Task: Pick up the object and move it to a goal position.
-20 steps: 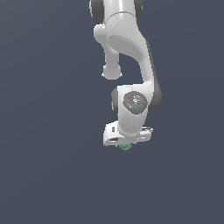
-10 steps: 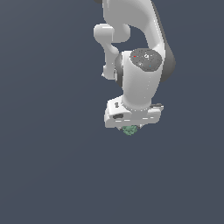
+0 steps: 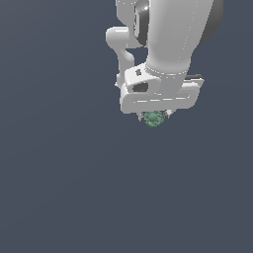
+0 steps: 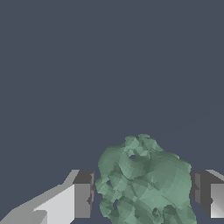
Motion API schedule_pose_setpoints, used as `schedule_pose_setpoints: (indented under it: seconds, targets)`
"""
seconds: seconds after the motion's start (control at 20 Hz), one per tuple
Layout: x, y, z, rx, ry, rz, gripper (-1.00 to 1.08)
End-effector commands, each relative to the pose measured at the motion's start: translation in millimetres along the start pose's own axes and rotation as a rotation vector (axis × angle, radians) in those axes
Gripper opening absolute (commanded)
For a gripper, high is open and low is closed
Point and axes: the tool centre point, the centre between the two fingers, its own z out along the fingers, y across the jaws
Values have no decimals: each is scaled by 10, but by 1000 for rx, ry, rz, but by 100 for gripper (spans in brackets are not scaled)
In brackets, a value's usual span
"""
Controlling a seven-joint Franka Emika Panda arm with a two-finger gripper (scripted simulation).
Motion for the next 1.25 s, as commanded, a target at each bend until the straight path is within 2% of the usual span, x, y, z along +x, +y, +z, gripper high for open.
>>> schedule_pose_setpoints:
  seconds: [0.0, 0.35, 0.6, 0.9, 1.2]
  targets:
    - [-64, -34, -288, 0, -1, 0, -100]
    - [-198, -121, -1028, 0, -1, 0, -100]
    - [-253, -160, -1390, 1, -1, 0, -100]
    - [-280, -185, -1631, 1, -1, 1, -100]
    - [-285, -194, -1702, 1, -1, 1, -100]
